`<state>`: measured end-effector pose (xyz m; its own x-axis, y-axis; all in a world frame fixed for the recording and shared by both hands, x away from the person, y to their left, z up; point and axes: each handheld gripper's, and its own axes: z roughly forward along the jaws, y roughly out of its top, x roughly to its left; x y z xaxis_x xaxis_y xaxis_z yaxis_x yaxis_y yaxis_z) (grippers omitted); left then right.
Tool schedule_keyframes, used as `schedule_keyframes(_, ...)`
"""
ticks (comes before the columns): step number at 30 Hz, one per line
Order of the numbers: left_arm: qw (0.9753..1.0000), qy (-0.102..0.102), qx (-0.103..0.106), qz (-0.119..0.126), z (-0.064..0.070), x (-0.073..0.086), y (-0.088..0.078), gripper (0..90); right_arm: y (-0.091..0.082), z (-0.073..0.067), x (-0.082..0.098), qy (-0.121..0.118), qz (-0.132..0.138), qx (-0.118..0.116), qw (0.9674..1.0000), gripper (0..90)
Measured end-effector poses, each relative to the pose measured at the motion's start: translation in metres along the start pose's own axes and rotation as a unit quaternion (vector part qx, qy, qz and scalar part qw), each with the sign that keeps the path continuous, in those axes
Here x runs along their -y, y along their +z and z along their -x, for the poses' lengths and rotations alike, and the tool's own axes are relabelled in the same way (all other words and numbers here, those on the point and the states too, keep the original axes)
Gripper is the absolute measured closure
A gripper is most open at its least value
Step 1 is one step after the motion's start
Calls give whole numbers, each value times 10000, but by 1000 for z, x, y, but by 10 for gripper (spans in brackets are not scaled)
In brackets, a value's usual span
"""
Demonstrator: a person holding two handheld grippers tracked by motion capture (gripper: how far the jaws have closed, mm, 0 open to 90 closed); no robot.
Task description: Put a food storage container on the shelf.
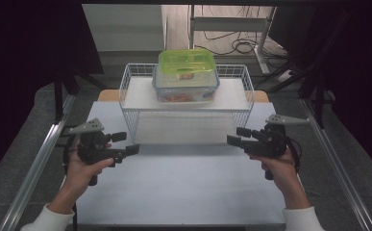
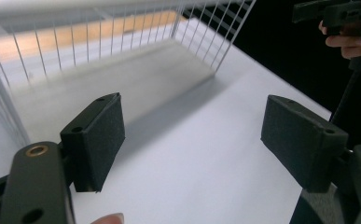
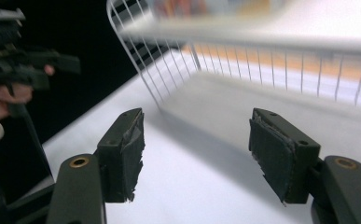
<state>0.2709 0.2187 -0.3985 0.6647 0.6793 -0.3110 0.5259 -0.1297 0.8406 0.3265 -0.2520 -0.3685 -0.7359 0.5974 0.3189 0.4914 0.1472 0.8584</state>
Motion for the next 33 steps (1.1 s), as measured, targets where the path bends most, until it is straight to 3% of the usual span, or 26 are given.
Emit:
schedule_keyframes(7, 9995, -114, 22, -290, -1, 41, 10, 214, 4, 4, 47, -20, -517, 171, 9985, 356)
schedule_keyframes(14, 9975, -100, -41, -700, -1, 70, 27, 214, 12, 11, 76, 137, -850, 172, 9961, 356)
schedule_keyframes(21, 9960, -112, -62, -880, -4, 81, 33, 214, 20, 13, 86, 128, -1128, 261, 9932, 356)
schedule_keyframes(33, 9961, -93, -97, -877, -3, 83, 32, 213, 20, 12, 87, 116, -1095, 283, 9935, 351)
